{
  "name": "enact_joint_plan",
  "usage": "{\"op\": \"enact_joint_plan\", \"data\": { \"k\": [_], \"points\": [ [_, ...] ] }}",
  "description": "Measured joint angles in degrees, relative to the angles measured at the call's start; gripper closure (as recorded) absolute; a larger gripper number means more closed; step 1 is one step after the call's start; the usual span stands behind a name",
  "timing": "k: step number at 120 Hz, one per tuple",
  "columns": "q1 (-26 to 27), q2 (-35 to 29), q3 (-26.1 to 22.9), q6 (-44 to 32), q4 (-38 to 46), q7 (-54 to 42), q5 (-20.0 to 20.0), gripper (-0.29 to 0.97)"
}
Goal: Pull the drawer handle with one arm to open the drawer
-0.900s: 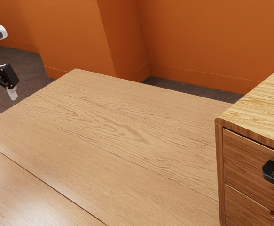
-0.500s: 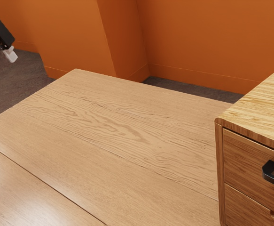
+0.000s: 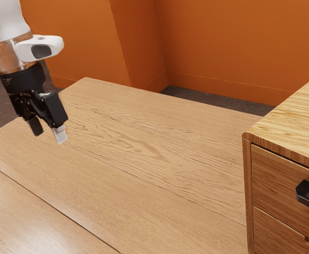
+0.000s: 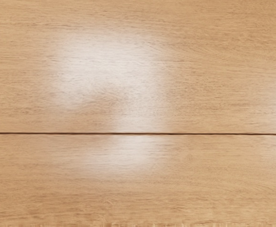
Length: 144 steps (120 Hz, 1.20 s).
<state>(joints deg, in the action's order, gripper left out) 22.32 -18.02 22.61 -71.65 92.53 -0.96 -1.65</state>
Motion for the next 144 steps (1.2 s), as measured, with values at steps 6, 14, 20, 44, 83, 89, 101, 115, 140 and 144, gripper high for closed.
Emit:
{"op": "enact_joint_plan", "data": {
  "k": [6, 14, 20, 44, 83, 89, 101, 115, 140, 144],
  "points": [
    [0.20, -0.75, -1.86, 0.35, 1.28, -0.86, -0.27, 0.02],
    [2.60, -4.63, -7.12, 0.69, 5.43, -2.10, -0.48, 0.03],
    [6.05, -8.54, -13.51, 0.85, 7.50, -2.95, -0.50, 0.03],
    [14.41, -12.61, -37.95, -0.48, 8.82, -5.11, -0.35, 0.02],
    [8.82, -3.26, -43.58, -16.71, 6.24, -10.23, 0.43, 0.03],
    [8.69, -1.98, -43.74, -18.70, 4.74, -10.94, 0.87, 0.03],
    [8.41, -0.30, -43.60, -21.56, 3.01, -12.29, 0.90, 0.03],
    [8.17, 0.50, -44.02, -25.38, 3.22, -15.18, 0.14, 0.03],
    [5.96, 2.25, -46.09, -23.74, 3.61, -18.65, 0.59, 0.03],
    [5.64, 3.32, -46.31, -23.52, 2.15, -20.19, 0.52, 0.03]
  ]
}}
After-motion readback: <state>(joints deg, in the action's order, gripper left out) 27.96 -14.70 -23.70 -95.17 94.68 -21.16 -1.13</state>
